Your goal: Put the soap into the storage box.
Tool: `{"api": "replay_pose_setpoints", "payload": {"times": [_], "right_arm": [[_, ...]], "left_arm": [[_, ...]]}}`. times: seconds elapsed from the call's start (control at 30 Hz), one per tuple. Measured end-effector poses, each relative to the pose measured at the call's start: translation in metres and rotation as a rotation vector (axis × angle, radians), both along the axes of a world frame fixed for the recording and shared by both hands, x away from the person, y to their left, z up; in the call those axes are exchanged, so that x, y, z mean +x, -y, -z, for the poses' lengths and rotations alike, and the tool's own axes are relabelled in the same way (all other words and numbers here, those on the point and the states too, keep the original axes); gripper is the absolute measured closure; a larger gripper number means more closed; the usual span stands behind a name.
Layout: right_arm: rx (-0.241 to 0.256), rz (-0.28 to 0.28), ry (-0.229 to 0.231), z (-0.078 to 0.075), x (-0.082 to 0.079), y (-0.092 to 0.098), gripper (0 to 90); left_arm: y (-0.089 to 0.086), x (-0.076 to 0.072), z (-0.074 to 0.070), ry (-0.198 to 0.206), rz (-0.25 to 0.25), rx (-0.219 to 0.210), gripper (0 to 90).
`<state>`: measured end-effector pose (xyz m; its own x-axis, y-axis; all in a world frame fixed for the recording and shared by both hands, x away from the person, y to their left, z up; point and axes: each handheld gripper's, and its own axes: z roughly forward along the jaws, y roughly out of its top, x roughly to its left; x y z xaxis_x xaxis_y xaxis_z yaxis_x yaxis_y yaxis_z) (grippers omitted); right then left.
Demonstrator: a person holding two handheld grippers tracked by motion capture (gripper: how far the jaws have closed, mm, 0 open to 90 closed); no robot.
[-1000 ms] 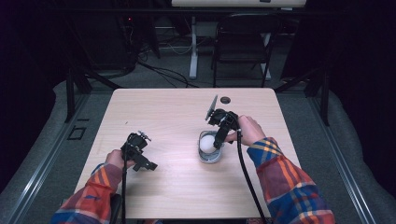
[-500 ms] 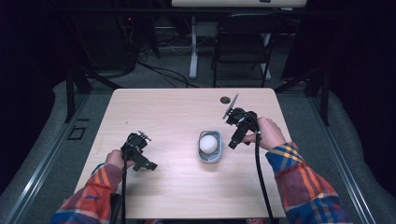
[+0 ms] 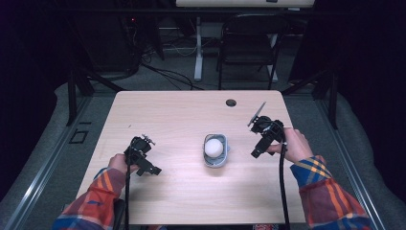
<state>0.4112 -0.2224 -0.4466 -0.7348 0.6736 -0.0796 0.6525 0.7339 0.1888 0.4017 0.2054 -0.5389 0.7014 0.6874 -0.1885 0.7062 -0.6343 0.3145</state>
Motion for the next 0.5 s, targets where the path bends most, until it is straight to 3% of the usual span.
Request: {"api": "replay_pose_setpoints", "payload": {"times": [0.23, 0.5], "right_arm": [[-0.005, 0.041, -0.014, 0.006, -0.011, 0.023, 0.0], [-0.012, 0.110, -0.055, 0.025, -0.023, 0.047, 0.0]], "left_arm": [[0.000, 0.000, 0.000, 0.000, -0.001, 0.001, 1.5], [0.000, 0.000, 0.000, 0.000, 0.001, 0.004, 1.5]]}}
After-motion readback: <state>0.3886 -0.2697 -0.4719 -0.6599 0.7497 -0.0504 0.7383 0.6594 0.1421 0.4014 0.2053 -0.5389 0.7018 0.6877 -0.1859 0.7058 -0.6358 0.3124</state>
